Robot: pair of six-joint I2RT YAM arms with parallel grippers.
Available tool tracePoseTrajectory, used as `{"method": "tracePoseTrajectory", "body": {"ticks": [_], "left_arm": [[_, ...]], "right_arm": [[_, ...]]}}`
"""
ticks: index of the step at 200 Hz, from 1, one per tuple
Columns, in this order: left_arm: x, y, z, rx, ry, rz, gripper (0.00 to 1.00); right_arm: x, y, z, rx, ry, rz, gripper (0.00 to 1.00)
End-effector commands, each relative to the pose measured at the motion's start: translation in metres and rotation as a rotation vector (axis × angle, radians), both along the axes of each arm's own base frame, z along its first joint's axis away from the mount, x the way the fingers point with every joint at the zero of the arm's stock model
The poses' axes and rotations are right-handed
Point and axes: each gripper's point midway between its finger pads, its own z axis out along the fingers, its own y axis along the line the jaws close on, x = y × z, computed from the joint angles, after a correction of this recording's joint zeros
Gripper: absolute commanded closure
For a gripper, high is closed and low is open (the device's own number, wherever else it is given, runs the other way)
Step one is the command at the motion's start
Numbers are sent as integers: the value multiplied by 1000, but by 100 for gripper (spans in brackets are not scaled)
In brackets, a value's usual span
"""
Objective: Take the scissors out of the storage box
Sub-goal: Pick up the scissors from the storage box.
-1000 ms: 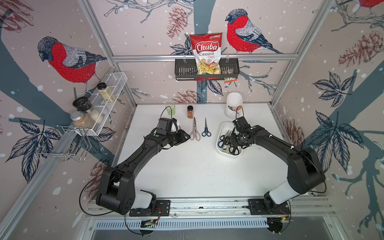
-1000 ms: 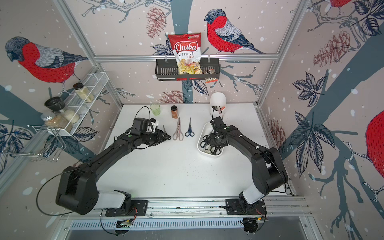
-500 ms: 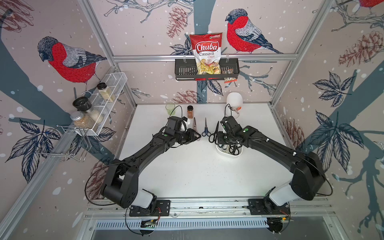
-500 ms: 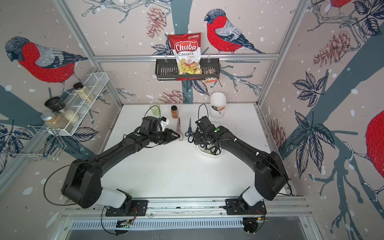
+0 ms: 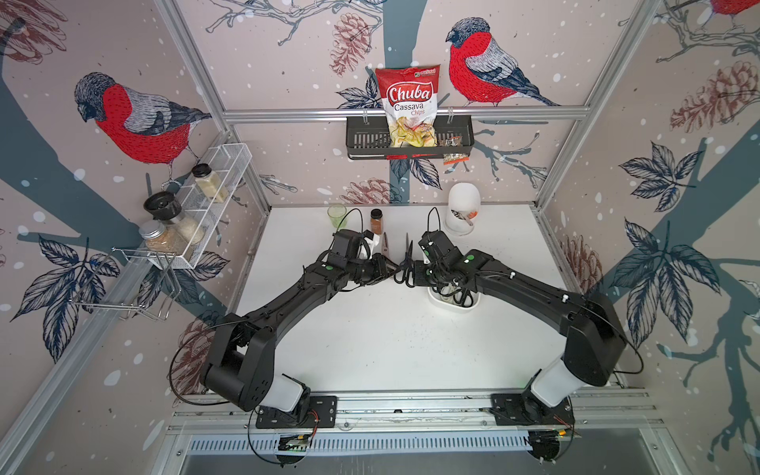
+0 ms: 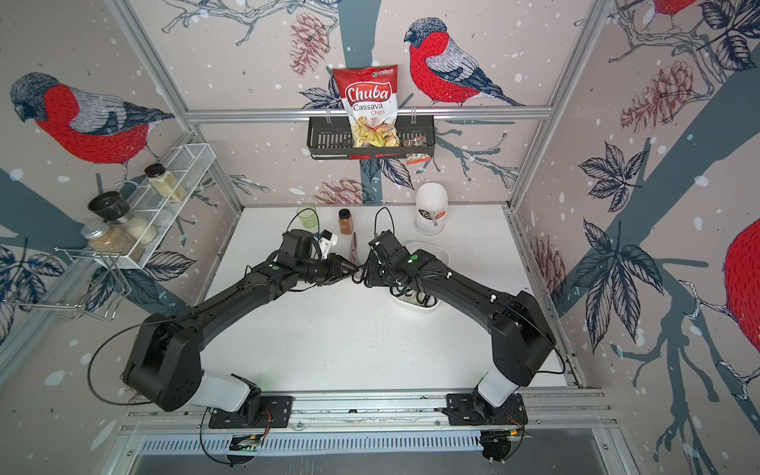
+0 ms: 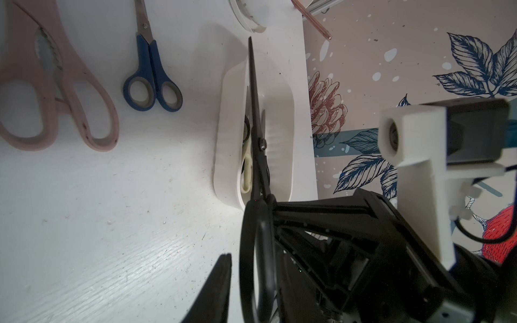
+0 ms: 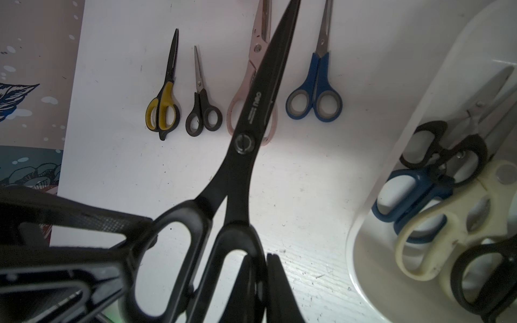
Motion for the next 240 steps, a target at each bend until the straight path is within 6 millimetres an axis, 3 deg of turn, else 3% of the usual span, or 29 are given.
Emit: {"method": "tracePoseTrajectory", "body": {"ticks": [1,26,69,123,142,166,186,211,240], "left_arm": [[-2,-3,7,-26,-31,-17,73],[-4,-2,5,-28,-26,-22,79],[-5,-3,2,-29,-19,-24,80],[-3,-6,5,-51,-15,-32,92],[-4,-6,3,-52,-7,-28,93],[-2,-4,0,-42,-1,-13,93],[0,-2,-2,-36,5,8,93],[5,4,-3,-38,8,40,93],[17,30,-5,-26,3,111,93]], "right_arm": [[6,9,9,41,-24,-11,100],[6,11,8,47,-24,-11,100],[7,14,12,56,-33,-6,100],[7,15,9,52,-28,-6,100],[8,15,8,49,-27,-14,91],[11,13,10,37,-35,-31,66],[13,10,16,39,-50,-43,53],[15,1,21,30,-67,-73,46],[17,-15,20,29,-65,-112,45]]}}
